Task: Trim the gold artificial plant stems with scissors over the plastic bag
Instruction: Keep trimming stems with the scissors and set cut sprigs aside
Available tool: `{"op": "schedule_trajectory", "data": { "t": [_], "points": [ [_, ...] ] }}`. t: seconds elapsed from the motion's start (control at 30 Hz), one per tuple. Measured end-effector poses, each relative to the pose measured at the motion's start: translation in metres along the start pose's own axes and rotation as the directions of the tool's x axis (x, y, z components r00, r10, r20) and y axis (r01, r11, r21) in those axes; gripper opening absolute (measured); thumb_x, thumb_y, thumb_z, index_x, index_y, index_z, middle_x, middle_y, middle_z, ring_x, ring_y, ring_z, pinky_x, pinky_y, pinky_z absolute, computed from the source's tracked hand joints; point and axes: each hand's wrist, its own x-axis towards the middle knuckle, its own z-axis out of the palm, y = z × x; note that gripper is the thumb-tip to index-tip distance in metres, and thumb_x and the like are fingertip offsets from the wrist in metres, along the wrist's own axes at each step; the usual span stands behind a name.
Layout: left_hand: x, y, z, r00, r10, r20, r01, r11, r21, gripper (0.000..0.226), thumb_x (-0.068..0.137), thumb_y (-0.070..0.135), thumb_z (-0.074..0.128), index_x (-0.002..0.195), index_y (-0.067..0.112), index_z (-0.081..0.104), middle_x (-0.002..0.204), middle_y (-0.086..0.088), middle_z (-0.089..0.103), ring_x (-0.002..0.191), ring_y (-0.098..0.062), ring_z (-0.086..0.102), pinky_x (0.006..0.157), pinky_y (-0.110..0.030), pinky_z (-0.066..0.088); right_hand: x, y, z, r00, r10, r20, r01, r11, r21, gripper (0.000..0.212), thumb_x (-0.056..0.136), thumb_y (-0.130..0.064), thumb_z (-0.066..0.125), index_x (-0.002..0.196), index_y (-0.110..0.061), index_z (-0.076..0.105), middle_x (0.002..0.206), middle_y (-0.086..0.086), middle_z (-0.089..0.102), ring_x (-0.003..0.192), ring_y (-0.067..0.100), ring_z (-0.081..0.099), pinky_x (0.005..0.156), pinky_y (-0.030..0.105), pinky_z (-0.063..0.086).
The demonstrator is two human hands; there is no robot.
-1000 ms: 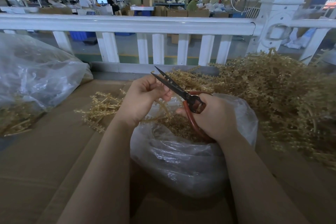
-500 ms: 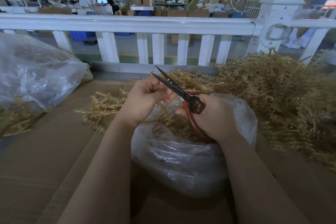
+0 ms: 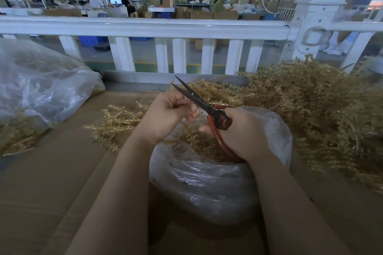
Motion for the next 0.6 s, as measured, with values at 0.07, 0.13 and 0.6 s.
{"op": "schedule_trajectory", "data": {
  "t": [0.07, 0.13, 0.6],
  "points": [
    [0.0006, -0.0002, 0.0000, 1.000, 0.004, 0.002, -0.004, 1.000, 0.013, 0.013, 0.094, -0.006, 0.057, 0.097, -0.002, 0.069, 0.068, 0.005, 0.067, 0.067, -0.013, 0.063, 0.072, -0.025, 0.051, 0.0001, 0.0010, 0.0002, 1.000, -0.004, -0.009, 0.004, 1.000, -0.002, 0.054, 0.059, -0.096, 0.050, 0.063, -0.042, 0.044, 0.059, -0.027, 0.055, 0.056, -0.004, 0.050, 0.052, 0.013, 0.030],
    [0.0006, 0.0005, -0.0002, 1.000, 0.008, 0.005, -0.008, 1.000, 0.017, 0.013, 0.094, -0.005, 0.057, 0.099, -0.002, 0.069, 0.067, 0.006, 0.068, 0.066, -0.011, 0.062, 0.071, -0.023, 0.051, 0.0001, 0.0002, -0.0002, 1.000, 0.002, -0.009, -0.002, 1.000, -0.008, 0.055, 0.059, -0.096, 0.050, 0.063, -0.042, 0.044, 0.062, -0.030, 0.056, 0.059, -0.005, 0.053, 0.053, 0.012, 0.030],
    [0.0001, 0.0025, -0.0014, 1.000, -0.013, -0.005, 0.013, 1.000, -0.016, 0.013, 0.094, -0.008, 0.056, 0.097, -0.003, 0.068, 0.069, 0.006, 0.067, 0.067, -0.014, 0.061, 0.073, -0.028, 0.050, 0.0005, -0.0010, 0.0026, 1.000, 0.009, -0.017, -0.008, 0.997, 0.071, 0.056, 0.059, -0.097, 0.052, 0.067, -0.041, 0.053, 0.075, -0.037, 0.059, 0.071, -0.007, 0.058, 0.057, 0.017, 0.038]
  ]
}}
